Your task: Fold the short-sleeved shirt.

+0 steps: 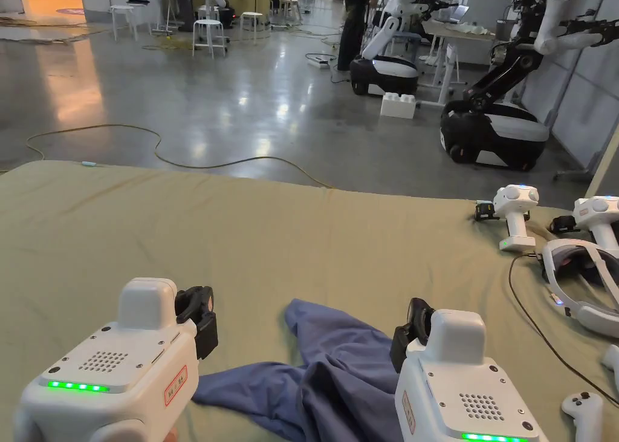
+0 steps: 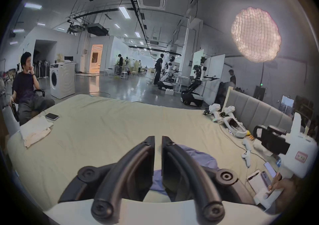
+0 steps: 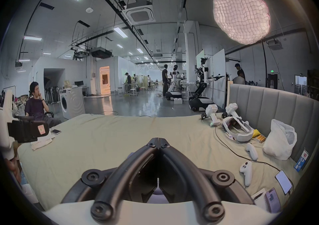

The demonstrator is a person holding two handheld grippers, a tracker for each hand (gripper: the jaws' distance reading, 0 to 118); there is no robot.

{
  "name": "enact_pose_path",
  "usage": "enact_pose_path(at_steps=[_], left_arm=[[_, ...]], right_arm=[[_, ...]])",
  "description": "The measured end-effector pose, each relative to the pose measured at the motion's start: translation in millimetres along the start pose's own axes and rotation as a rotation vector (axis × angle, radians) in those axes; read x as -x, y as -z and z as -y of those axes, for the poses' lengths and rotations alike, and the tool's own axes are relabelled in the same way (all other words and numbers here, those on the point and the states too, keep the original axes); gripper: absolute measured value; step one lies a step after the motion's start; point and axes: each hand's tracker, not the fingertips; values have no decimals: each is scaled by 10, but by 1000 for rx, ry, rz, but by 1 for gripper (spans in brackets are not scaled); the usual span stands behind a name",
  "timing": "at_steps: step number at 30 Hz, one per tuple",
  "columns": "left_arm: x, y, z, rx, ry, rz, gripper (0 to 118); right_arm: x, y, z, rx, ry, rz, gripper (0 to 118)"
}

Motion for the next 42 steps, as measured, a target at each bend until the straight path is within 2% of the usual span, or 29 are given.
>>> enact_pose_path(at_steps=[5,11,15,17,19,20,25,27,32,35,38,40,41,42], left_arm=[[144,69,143,69,-11,7,0],[582,731,443,403,-97,-40,0],[876,1371,620,601,-92,-64,1],[978,1661,671,685,-113,-35,13],[1022,1910,726,778,-125,-1,38],[1018,2035,754,822,-106,-28,45],[930,2367,933,909,-63,-38,52],[852,2403,1050,976,-40,-48,52],[606,2290,1132,896,45,-115,45],[386,2073,1172,857,111,-42,11],[327,1953,1177,839,154,-45,6],[372,1851,1117,826,74,23,6],[390,1746,1058,780,30,32,6],[465,1740,1002,733,20,-2,6]], right_arm=[[76,41,-6,6,-25,-25,0],[30,99,121,57,-47,-33,0],[-66,148,235,98,-64,-15,0],[-129,173,285,117,-71,-2,0],[-193,198,332,133,-74,16,0],[-227,213,358,144,-76,27,0],[-395,256,496,196,-90,71,0],[-453,266,551,215,-99,86,0],[-602,276,681,260,-99,118,0],[-687,297,750,290,-92,140,0],[-808,344,792,349,-58,159,0],[-927,404,816,425,-11,154,0],[-985,426,835,465,9,145,9],[-1044,464,867,515,22,141,34]])
